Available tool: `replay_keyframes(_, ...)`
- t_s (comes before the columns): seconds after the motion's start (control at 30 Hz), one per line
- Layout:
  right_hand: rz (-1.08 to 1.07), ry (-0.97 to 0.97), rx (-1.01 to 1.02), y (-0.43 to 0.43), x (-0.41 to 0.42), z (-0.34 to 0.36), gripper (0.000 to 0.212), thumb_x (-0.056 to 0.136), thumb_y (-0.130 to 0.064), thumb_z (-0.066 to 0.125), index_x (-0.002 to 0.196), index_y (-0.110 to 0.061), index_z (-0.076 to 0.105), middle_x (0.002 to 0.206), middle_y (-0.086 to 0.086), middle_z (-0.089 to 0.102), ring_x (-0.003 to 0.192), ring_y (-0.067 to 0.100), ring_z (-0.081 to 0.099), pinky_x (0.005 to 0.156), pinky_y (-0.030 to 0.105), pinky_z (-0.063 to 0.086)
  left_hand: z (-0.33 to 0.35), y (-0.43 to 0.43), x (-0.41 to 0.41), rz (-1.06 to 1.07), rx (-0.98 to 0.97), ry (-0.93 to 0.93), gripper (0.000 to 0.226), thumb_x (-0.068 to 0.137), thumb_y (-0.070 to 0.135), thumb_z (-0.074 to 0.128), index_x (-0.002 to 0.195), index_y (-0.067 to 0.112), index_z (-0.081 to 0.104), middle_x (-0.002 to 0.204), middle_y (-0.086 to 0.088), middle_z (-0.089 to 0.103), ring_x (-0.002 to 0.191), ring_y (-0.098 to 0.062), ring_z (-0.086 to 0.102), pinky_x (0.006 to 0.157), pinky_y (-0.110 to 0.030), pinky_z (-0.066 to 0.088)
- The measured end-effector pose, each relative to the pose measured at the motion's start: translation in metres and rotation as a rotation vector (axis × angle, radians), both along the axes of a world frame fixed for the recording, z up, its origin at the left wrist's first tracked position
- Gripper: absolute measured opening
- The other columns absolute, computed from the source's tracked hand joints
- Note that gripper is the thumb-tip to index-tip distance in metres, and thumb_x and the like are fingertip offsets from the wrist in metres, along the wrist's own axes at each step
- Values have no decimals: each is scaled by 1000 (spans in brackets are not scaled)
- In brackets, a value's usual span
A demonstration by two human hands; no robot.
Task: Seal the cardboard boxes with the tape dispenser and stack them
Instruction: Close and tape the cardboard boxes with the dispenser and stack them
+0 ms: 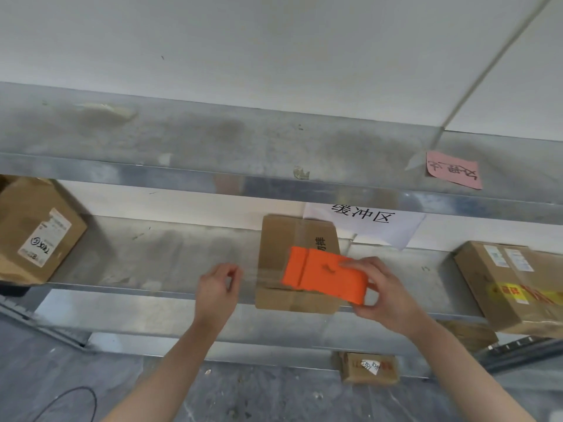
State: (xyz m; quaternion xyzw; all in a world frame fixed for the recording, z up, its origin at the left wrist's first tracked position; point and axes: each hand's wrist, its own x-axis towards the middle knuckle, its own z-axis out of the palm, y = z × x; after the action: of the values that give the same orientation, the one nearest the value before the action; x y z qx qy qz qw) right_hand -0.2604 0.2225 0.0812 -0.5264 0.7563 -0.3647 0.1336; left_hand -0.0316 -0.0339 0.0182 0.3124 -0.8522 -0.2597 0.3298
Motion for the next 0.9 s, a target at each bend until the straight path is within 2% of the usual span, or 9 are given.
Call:
replay_keyframes(0.07,-56,-9,54,21,-20,1,88,61,-6,84,129,-50,49,123,-16,44,115,12,52,93,44,53,-7,-13,8,7,-81,-32,26,93,28,50,78,12,65,74,3,64,64,-18,61,62,-32,50)
replay_keyframes(0.13,-59,-27,105,36,-31,0,87,62,-8,85,129,-50,49,124,-16,45,117,9,51,94,42,53,-12,-13,8,-34,-118,-68,32,93,32,43,76,13,61,70,4,61,62,-18,59,61,-36,51)
replay_keyframes(0.37,-72,-43,173,68,-55,-11,88,64,-8,88,128,-53,47,124,-25,43,120,-1,47,95,25,52,-35,-4,4,30,41,-152,23,93,25,45,77,13,55,75,1,56,68,-23,55,62,-39,49)
replay_keyframes(0.47,-80,-53,202,71,-58,-19,87,65,-12,88,128,-54,45,124,-27,42,120,-3,46,95,21,50,-41,3,-3,34,118,-212,18,96,14,48,79,12,53,79,-1,56,72,-24,54,66,-40,47)
replay_keyframes(0.6,-81,-65,237,70,-60,-30,88,66,-17,89,126,-59,42,125,-30,39,119,-3,46,92,15,50,-46,6,-20,81,332,-234,21,98,13,42,81,14,54,85,0,55,81,-19,51,70,-33,38)
replay_keyframes(0.77,-97,-93,234,63,-61,-37,88,67,-13,88,125,-60,42,126,-26,39,118,-4,47,87,15,52,-48,14,-48,137,647,-186,27,98,11,41,71,8,43,78,-8,47,75,-23,42,58,-32,29)
replay_keyframes(0.8,-99,-94,225,63,-61,-39,86,67,-13,88,126,-59,43,125,-26,40,117,-3,48,88,17,53,-51,14,-53,180,727,-149,22,97,9,43,75,6,46,83,-11,49,77,-24,43,59,-30,31)
replay_keyframes(0.87,-103,-106,210,61,-62,-41,85,68,-13,87,128,-55,45,125,-25,40,117,0,49,89,22,55,-51,13,-59,271,880,-70,7,93,9,52,96,3,52,103,-16,53,89,-25,50,67,-30,39)
replay_keyframes(0.9,-103,-115,206,62,-62,-42,84,68,-12,87,128,-54,46,125,-25,40,117,4,50,89,24,55,-47,11,-57,313,885,-28,16,92,10,56,107,3,52,112,-14,53,98,-24,52,77,-30,42)
